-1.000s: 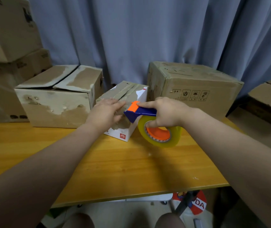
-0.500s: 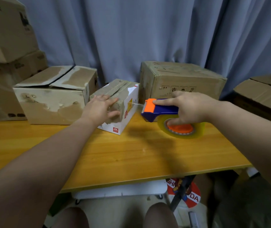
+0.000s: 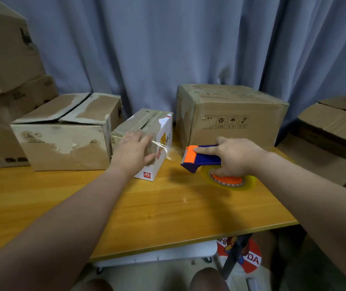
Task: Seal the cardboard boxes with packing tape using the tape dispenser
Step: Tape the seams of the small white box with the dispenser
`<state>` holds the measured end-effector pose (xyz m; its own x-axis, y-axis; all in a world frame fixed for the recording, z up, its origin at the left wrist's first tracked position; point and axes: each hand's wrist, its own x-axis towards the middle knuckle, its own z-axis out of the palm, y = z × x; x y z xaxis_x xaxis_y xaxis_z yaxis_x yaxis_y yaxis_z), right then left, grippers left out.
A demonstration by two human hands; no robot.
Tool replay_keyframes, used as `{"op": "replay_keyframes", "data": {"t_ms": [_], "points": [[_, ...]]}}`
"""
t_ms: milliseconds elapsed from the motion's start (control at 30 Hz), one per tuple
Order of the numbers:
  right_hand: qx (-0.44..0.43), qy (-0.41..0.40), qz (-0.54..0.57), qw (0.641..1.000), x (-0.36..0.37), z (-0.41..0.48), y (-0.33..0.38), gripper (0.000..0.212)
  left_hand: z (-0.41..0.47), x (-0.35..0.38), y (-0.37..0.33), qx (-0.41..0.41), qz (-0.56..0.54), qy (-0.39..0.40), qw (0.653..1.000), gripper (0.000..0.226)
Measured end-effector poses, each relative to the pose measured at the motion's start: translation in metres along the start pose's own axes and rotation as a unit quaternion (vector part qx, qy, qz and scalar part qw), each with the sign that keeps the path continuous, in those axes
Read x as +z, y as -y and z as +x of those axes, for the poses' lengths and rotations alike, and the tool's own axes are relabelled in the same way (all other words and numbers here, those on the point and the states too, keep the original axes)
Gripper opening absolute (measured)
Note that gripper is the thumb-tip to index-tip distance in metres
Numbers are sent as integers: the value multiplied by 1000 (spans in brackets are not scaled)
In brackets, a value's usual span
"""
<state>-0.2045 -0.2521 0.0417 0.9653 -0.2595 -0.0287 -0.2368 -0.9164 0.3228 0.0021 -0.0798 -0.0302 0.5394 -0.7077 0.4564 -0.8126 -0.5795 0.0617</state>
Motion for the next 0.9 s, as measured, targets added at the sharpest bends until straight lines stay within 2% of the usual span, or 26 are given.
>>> {"op": "replay_keyframes", "data": {"t_ms": [233,400,600,767,900], "points": [[-4,41,4,999,2,21,11,71,5,3,5,11,17,3,1000,62],[-23,114,99,988,-3,48,38,74,2,4,5,9,-15,-22,1000,58],[-41,169,167,971,1,67,51,76,3,5,10,19,-10,-12,1000,58],[-23,223,208,952,-14,72,44,65,4,4,7,11,-4,-10,1000,60],[-7,247,187,951,-23,79,54,59,3,5,6,3,2,-5,1000,60]]}}
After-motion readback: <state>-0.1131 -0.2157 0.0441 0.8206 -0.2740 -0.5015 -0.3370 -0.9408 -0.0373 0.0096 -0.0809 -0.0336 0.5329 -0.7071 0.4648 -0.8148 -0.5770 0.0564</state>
